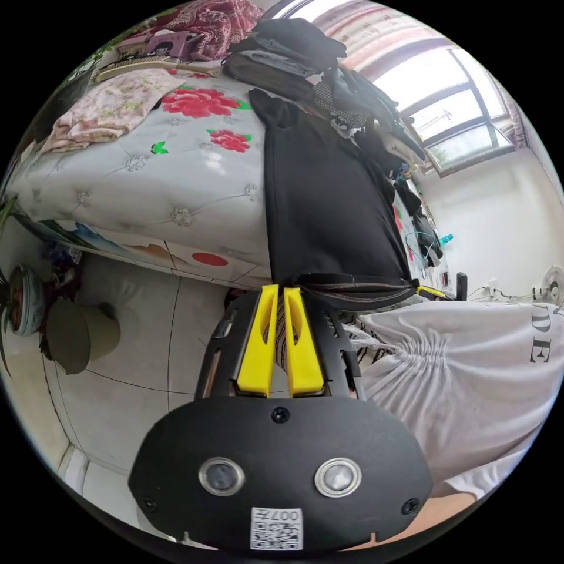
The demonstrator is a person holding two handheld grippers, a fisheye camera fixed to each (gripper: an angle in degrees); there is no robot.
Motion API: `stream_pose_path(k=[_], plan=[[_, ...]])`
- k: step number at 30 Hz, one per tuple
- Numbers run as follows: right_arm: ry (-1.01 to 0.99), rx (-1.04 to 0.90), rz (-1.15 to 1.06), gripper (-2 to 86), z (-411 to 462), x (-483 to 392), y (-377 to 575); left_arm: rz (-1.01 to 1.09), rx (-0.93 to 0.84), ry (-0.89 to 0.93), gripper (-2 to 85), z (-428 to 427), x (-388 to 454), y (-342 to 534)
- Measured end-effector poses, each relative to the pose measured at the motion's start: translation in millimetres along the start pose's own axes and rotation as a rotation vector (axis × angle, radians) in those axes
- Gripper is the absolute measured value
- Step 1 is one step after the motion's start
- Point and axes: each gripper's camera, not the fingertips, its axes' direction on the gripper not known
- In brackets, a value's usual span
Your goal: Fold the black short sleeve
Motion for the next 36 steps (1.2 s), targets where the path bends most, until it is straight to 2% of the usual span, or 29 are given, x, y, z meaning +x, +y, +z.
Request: stream_pose_path(k=[2,7,12,17,20,24,31,36], plan=[[0.015,-0.026,0.047,1.8,6.8,-4.2,-11.7,-0.054,-0.006,-0.007,3.1,1.5,-15.2,-2.4],[0.151,0.085,0.067,3.5,-20.3,-28.8,-59.3,-0.101,0.106,-0.007,7.0,-30.2,-45.2,-30.3],[0.161,0.24,-0.054,4.7,-33.5,-74.3,-197.6,0.016,0.226,-0.001,9.0,-34.0,-45.6,-133.7],[0.084,0.262,-0.23,5.3,-4.3,-139.5,-362.1,0.087,0.264,0.072,11.9,4.6,-40.1,-248.8],[0.097,0.241,-0.336,5.5,23.4,-185.2,-462.4,0.07,0.309,0.139,13.4,24.9,-48.9,-306.8],[0.084,0.176,-0.423,6.0,69.3,-232.1,-585.3,0.037,0.281,0.08,12.9,52.0,-73.7,-359.3],[0.11,0.007,-0.441,7.6,165.5,-257.5,-725.7,-0.044,0.217,0.1,1.1,66.1,-131.9,-379.5],[0.145,-0.131,-0.422,6.2,239.5,-253.6,-796.6,-0.113,0.296,0.279,-0.9,42.3,-183.0,-372.4]])
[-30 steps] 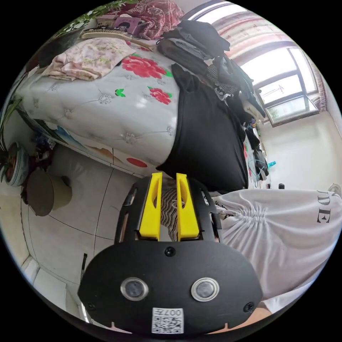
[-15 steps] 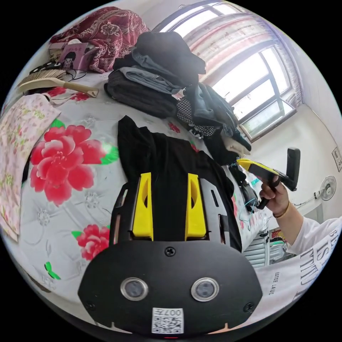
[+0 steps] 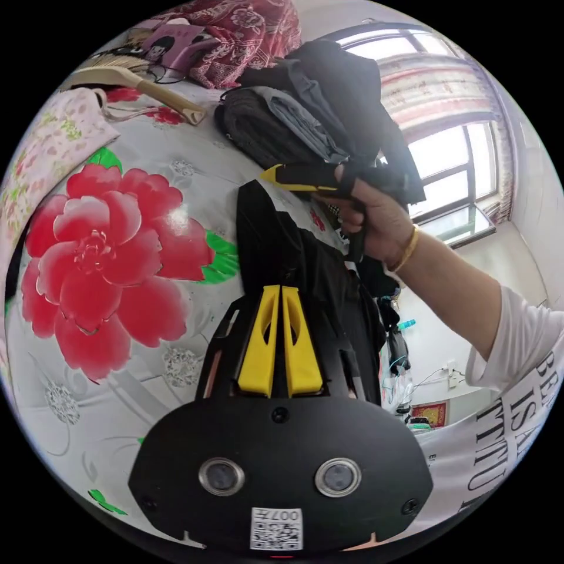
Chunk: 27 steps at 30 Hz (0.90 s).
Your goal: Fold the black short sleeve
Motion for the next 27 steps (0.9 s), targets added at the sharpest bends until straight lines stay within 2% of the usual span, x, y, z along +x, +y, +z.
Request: stream_pose_path(k=[4,9,13,16,19,21,25,27], plan=[[0.002,-0.074,-0.014,1.6,23.0,9.6,-23.2,-0.115,0.05,0.16,-1.0,-16.7,-34.9,1.4],[-0.186,0.158,-0.174,0.0,-36.0,9.7,-23.6,-0.197,0.138,0.326,-1.0,-34.4,-67.5,18.2],[-0.265,0.266,-0.285,-0.2,-82.5,19.9,-3.8,-0.193,0.212,0.465,-1.0,-45.9,-74.3,32.8],[-0.258,0.317,-0.304,-0.2,-105.3,41.3,25.4,-0.065,0.197,0.471,-1.0,-52.0,-51.2,33.3],[-0.228,0.316,-0.244,-0.2,-112.0,76.5,57.4,0.139,0.12,0.402,-1.0,-48.5,-8.0,24.5],[-0.231,0.316,-0.165,-0.2,-111.0,107.6,85.1,0.329,0.049,0.335,-1.0,-35.8,33.3,18.9],[-0.23,0.307,-0.026,0.1,-93.3,152.6,126.2,0.58,-0.104,0.185,-1.0,7.3,89.4,22.0],[-0.231,0.26,0.099,0.5,-70.3,181.5,152.1,0.715,-0.231,0.104,-0.9,49.0,118.0,32.7]])
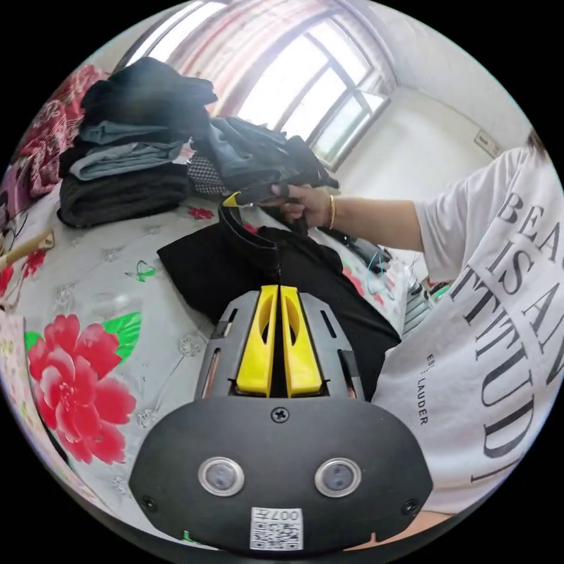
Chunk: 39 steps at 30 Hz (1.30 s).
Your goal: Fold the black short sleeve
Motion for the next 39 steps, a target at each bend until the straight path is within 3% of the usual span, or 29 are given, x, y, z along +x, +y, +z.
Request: stream_pose_path(k=[4,6,10,13,17,22,27,35,39], plan=[[0.046,0.005,0.21,2.4,5.7,44.9,42.8,0.009,-0.235,0.038,-0.7,73.0,10.6,-5.2],[0.002,0.092,0.294,3.5,-5.9,57.5,66.8,0.015,-0.315,-0.04,-0.6,95.9,23.1,-4.8],[-0.055,0.181,0.245,4.5,-15.5,40.4,86.8,-0.005,-0.239,-0.104,-0.6,88.6,38.3,-7.2],[-0.045,0.152,0.155,4.7,-1.8,19.8,87.3,-0.132,-0.21,-0.199,-0.7,85.3,24.1,-2.9],[0.041,-0.003,0.222,4.8,39.2,33.6,86.9,-0.263,-0.359,-0.236,-0.9,121.5,-7.4,9.3],[-0.081,0.247,0.345,4.9,-17.3,50.4,133.1,-0.307,-0.29,-0.217,-0.8,116.1,-8.4,-7.7],[0.191,0.42,0.454,5.4,-114.3,85.3,216.5,-0.21,-0.191,-0.251,1.4,111.2,-14.4,-67.2],[0.359,0.149,0.228,5.8,-126.1,143.3,154.0,-0.129,-0.268,-0.207,7.1,201.2,-94.1,-189.5],[0.239,-0.051,0.187,4.1,-77.9,168.1,134.5,-0.184,-0.464,-0.163,6.5,265.0,-120.0,-208.0]])
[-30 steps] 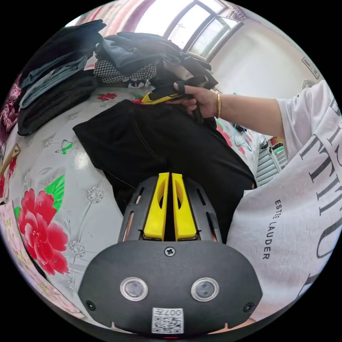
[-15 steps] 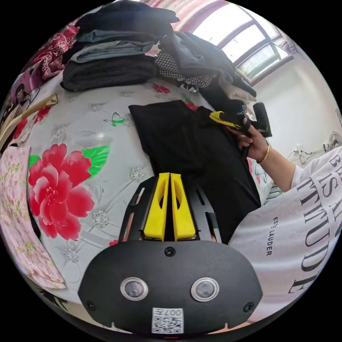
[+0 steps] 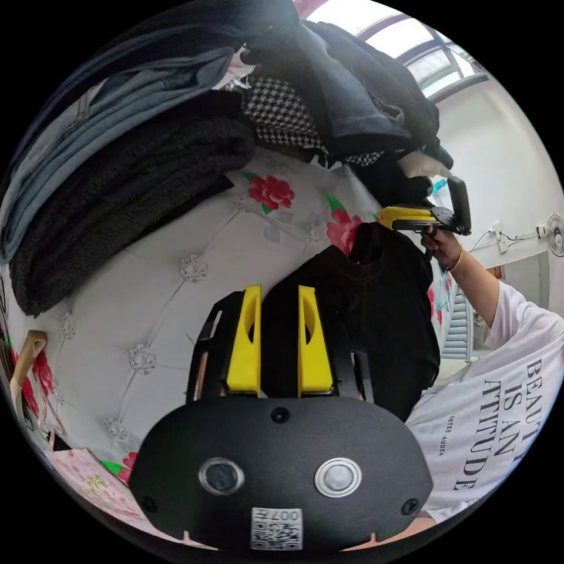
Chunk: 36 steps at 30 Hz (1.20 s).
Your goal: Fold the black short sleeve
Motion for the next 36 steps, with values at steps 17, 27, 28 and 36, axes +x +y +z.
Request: stream_pose_path(k=[17,27,28,36], plan=[[0.214,0.404,0.265,3.3,-59.7,-12.7,151.6,-0.196,0.248,-0.302,-0.6,28.9,26.7,-1.3],[0.096,0.46,0.874,6.6,-102.3,73.1,408.5,-0.109,0.294,-0.278,-0.7,32.8,87.3,22.5],[0.072,0.47,0.882,6.7,-100.4,75.4,415.5,-0.097,0.288,-0.268,-0.8,37.6,93.3,23.2],[-0.07,0.607,0.83,0.9,-98.9,82.5,460.4,0.153,0.169,-0.037,-0.3,101.9,189.3,-39.8]])
